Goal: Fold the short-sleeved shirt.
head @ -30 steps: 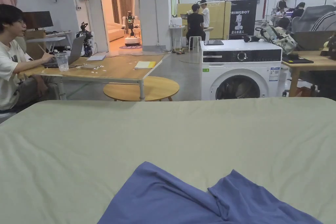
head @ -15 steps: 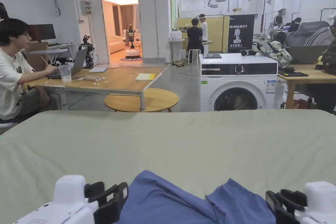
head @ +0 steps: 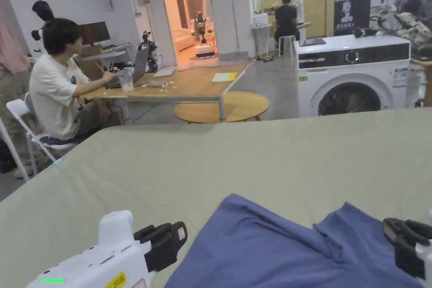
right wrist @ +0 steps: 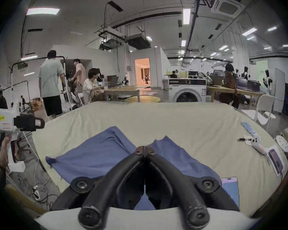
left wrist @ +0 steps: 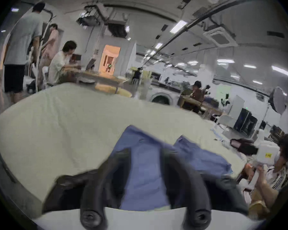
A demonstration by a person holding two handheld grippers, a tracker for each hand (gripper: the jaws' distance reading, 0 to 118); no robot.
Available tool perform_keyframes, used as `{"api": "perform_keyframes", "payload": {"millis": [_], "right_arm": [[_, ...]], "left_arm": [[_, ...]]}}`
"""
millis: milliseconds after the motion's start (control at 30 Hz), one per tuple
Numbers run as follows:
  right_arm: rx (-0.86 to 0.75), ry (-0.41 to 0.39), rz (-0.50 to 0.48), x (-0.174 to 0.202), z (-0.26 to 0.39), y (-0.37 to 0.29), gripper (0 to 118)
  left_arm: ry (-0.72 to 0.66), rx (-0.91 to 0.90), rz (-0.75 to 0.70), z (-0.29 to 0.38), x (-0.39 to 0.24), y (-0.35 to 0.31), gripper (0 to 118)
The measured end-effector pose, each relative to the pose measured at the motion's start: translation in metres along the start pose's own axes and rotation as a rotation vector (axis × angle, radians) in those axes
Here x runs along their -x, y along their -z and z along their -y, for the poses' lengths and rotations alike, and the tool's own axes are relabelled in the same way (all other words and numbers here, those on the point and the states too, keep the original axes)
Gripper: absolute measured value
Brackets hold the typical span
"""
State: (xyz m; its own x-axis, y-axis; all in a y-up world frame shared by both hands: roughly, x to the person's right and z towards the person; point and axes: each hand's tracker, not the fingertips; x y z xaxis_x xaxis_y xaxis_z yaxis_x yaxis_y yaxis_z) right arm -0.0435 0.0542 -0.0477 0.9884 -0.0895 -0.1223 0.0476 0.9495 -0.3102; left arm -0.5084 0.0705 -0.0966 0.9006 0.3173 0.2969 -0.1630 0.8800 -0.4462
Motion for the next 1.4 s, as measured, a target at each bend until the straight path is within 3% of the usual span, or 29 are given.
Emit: {"api": "perform_keyframes", "payload": {"millis": [33, 67, 167, 233, 400, 433, 533, 600, 733, 767, 833, 867, 933, 1033, 1133, 1167, 1267, 1400], "right_arm": [[0.012, 0.005, -0.01, -0.004, 0.003, 0.0, 0], [0.02, 0.019, -0.013, -0.008, 0.007, -0.003, 0], [0.036, 0.086, -0.011, -0.015, 0.013, -0.002, 0], [0.051, 0.132, -0.022, -0.019, 0.016, 0.001, 0], [0.077, 0.104, -0.026, -0.017, 0.017, 0.0, 0], [0.08, 0.079, -0.019, -0.015, 0.016, -0.001, 0], [0.091, 0.044, 0.003, -0.016, 0.015, -0.001, 0], [0.096, 0.05, 0.005, -0.02, 0.012, 0.001, 0], [0.113, 0.08, 0.038, -0.04, 0.001, 0.018, 0], [0.167, 0.066, 0.066, -0.049, -0.005, 0.029, 16], [0.24, 0.077, 0.105, -0.07, -0.016, 0.054, 63], [0.245, 0.1, 0.106, -0.083, -0.02, 0.068, 73], [0.282, 0.119, 0.134, -0.105, -0.03, 0.1, 73], [0.488, 0.101, 0.136, -0.139, -0.028, 0.163, 72], [0.673, 0.017, 0.128, -0.153, -0.009, 0.208, 68], [0.741, -0.013, 0.133, -0.155, 0.0, 0.219, 56], [0.85, -0.07, 0.118, -0.151, 0.02, 0.233, 46], [0.778, -0.104, 0.116, -0.141, 0.008, 0.223, 5]], "left_arm": [[0.004, 0.032, -0.026, 0.004, 0.016, -0.002, 56], [0.001, 0.078, -0.074, 0.014, 0.028, -0.01, 60], [-0.074, 0.153, -0.18, 0.035, 0.062, -0.012, 60], [-0.12, 0.212, -0.164, 0.054, 0.081, -0.006, 60], [-0.267, 0.335, -0.191, 0.096, 0.106, 0.016, 60], [-0.282, 0.353, -0.179, 0.103, 0.108, 0.021, 56], [-0.208, 0.348, -0.242, 0.106, 0.098, 0.028, 26], [-0.18, 0.375, -0.202, 0.1, 0.092, 0.034, 7], [-0.08, 0.467, -0.208, 0.101, 0.08, 0.052, 0], [-0.086, 0.47, -0.214, 0.101, 0.078, 0.055, 0], [-0.087, 0.49, -0.209, 0.097, 0.082, 0.056, 0], [-0.096, 0.499, -0.203, 0.096, 0.084, 0.056, 0], [-0.121, 0.501, -0.188, 0.095, 0.089, 0.056, 0], [-0.177, 0.495, -0.177, 0.095, 0.096, 0.056, 0], [-0.211, 0.493, -0.176, 0.099, 0.107, 0.055, 0], [-0.209, 0.494, -0.178, 0.101, 0.111, 0.054, 0], [-0.202, 0.494, -0.186, 0.101, 0.11, 0.055, 0], [-0.187, 0.494, -0.196, 0.102, 0.112, 0.056, 0]]}}
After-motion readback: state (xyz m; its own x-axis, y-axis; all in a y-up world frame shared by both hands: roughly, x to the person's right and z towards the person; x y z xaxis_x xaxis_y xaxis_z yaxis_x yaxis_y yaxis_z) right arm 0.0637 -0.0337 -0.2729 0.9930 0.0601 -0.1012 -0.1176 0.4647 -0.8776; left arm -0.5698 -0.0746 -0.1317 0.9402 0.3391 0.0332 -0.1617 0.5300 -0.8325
